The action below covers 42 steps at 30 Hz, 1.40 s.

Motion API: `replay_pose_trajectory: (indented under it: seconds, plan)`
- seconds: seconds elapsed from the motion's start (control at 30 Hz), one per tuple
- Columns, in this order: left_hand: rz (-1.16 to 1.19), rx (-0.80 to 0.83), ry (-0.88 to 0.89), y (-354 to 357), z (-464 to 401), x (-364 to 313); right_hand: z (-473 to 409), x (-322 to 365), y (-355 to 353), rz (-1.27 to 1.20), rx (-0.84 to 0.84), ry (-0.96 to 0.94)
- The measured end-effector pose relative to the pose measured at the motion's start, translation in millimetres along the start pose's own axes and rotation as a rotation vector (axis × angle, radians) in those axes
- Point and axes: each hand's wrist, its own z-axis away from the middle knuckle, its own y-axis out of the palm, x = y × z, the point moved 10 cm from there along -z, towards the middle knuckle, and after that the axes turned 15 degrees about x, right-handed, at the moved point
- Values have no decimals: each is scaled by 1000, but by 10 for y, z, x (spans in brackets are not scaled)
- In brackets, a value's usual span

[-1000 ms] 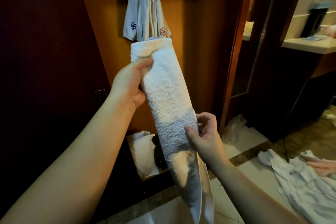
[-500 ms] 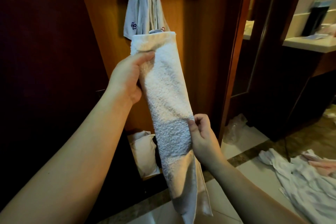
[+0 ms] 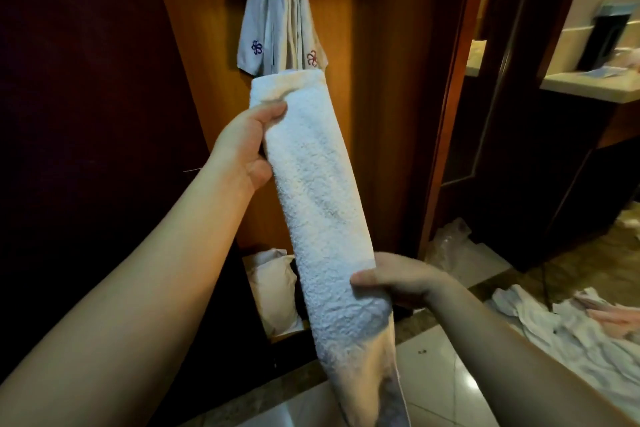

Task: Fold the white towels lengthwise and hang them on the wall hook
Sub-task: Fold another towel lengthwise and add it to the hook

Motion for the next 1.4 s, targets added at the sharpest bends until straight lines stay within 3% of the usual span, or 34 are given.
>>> replay_pose_trajectory:
  seconds: [0.1,0.27,0.53,0.87,1.1,1.27,1.33,1.4]
  plan:
    - [16,-71,-46,-99,-101,78,27,-156,61,14,83,101]
    - [-22,-124,-125,-226,-289,224,65,-124,13,89,6,100]
    - [-78,-146,-241,-204,-501,565,150,-523,45,-233,35,55]
    - [-168,-237,-318,-399,-735,802,243,-560,248,-311,196,125]
    - [-163,-242,-391,-726,-919,1161,324,-261,-3,-300,75,77]
    - [-285,-41,-560,-921,-928,1730,326,266,-187,-317,-2,-82]
    - [-341,-26,-609,-993,-849,1926,307,444,-320,-318,-95,-129]
    - [-318,-86,-540,-943,-692,1953,307,564,-495,-323,-219,-159]
